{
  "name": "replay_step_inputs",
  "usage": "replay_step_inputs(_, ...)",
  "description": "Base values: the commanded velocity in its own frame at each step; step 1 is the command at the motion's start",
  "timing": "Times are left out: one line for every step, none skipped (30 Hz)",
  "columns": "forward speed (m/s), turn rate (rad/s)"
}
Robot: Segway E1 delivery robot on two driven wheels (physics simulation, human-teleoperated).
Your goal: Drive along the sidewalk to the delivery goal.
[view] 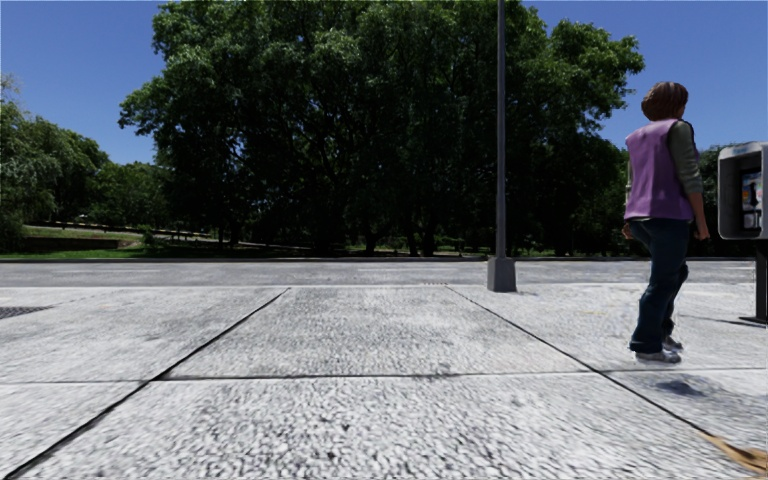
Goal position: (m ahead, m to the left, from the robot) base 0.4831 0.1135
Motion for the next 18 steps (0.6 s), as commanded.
replay_step_inputs(1.97,0.00)
replay_step_inputs(1.55,0.00)
replay_step_inputs(0.89,0.00)
replay_step_inputs(0.52,0.00)
replay_step_inputs(0.12,0.00)
replay_step_inputs(0.00,0.00)
replay_step_inputs(0.00,0.00)
replay_step_inputs(0.00,0.00)
replay_step_inputs(0.00,0.00)
replay_step_inputs(0.00,0.00)
replay_step_inputs(0.00,0.00)
replay_step_inputs(0.00,0.00)
replay_step_inputs(0.00,0.00)
replay_step_inputs(0.00,0.00)
replay_step_inputs(0.00,0.00)
replay_step_inputs(0.00,0.00)
replay_step_inputs(0.00,0.00)
replay_step_inputs(0.00,0.00)
